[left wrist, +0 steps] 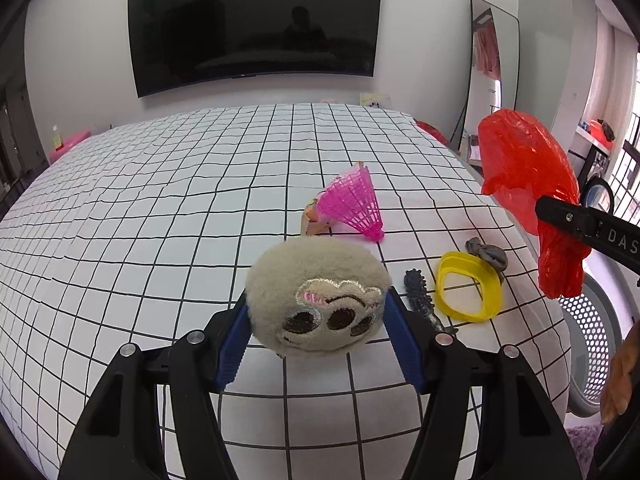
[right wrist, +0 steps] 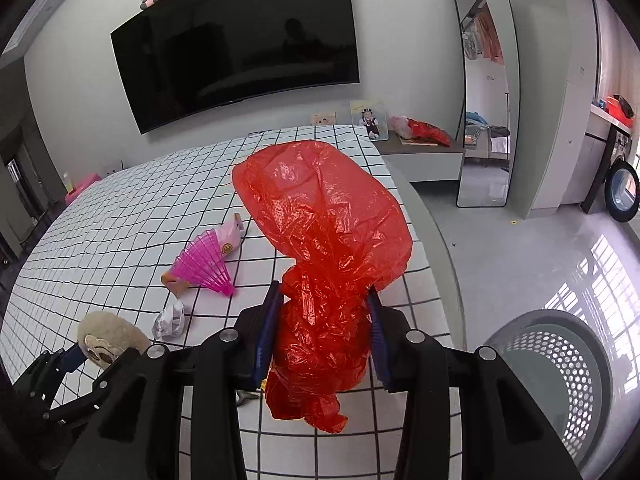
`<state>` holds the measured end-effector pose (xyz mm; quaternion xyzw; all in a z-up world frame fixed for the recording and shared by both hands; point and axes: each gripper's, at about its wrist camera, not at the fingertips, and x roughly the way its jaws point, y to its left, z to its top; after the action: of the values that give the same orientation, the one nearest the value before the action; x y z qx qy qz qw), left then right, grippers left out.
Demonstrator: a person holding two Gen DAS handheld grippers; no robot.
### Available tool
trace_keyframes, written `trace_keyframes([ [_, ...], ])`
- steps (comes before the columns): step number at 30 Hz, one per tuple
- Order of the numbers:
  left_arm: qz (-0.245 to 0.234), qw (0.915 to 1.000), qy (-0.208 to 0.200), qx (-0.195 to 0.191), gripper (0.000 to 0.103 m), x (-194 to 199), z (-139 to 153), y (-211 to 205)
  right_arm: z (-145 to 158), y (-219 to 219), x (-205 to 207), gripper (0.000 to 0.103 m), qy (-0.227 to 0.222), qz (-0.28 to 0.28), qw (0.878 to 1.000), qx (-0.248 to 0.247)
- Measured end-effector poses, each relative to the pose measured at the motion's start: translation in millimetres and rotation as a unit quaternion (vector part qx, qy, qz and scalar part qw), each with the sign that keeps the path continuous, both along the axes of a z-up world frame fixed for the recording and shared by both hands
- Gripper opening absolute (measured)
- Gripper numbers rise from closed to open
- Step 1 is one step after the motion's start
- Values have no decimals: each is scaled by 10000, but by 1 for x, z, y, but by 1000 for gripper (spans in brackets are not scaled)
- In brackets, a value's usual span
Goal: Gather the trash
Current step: 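Carry the red bag with the right tool over the basket while the left tool holds the plush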
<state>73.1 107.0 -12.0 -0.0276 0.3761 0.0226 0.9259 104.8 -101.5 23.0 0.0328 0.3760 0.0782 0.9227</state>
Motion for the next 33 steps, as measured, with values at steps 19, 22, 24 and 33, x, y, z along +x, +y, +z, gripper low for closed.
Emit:
trace_keyframes([
  [19, -1093, 9939, 110, -66, 61, -9, 8, -106, -28, -121, -64, 39, 295, -1147, 9930, -46],
  [22, -1281, 9917, 111, -62, 61, -8, 9, -123, -32, -140, -69, 39, 360, -1302, 9908, -13],
  [24, -1378, 9904, 68, -54, 61, -8, 11, -131, -37, -150, -71, 39, 406, -1378, 9896, 6],
  [33, -1562, 9876, 86, 153, 61, -16, 11, -173, -57, -186, -81, 39, 586, -1491, 9869, 195],
])
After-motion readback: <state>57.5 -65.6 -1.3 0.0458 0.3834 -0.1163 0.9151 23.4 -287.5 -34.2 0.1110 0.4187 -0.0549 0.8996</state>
